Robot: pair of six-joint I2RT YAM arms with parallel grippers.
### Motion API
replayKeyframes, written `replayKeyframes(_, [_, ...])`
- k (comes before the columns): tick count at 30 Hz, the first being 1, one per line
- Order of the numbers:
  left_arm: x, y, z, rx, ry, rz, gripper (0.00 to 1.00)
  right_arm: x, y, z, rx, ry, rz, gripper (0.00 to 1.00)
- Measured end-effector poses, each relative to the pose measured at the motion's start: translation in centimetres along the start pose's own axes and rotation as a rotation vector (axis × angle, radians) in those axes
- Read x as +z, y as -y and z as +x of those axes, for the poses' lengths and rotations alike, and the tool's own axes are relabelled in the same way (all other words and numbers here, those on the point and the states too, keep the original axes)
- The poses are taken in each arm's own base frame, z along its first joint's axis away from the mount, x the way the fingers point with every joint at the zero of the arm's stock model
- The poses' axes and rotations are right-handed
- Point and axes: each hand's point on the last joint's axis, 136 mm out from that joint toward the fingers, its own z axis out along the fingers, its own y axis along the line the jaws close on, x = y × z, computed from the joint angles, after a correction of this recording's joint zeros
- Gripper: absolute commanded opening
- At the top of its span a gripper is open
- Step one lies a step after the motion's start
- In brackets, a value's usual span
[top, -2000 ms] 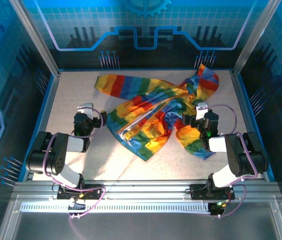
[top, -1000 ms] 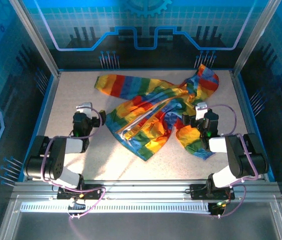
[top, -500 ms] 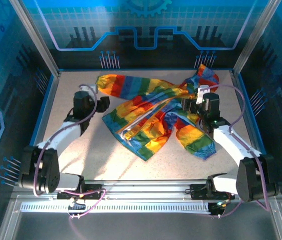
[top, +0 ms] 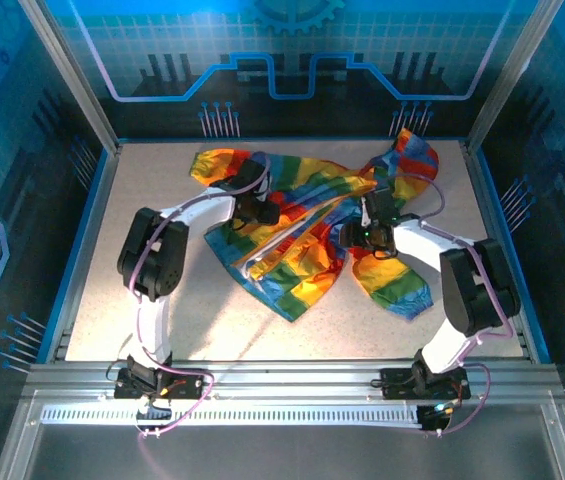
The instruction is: Zip up the jacket
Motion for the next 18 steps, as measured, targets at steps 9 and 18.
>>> replayKeyframes(9, [0.8, -1.4, 4.5, -0.059, -0.101, -0.032, 0.43, 2.9, -0.3, -1.8, 0.005, -0.111, 0.045, 0.26])
replayKeyframes(18, [-1.6, -1.6, 10.2, -0.146, -0.114, -0.023, 0.43, 5.7, -1.7, -6.2, -0.010, -0.147, 0.034, 0.23])
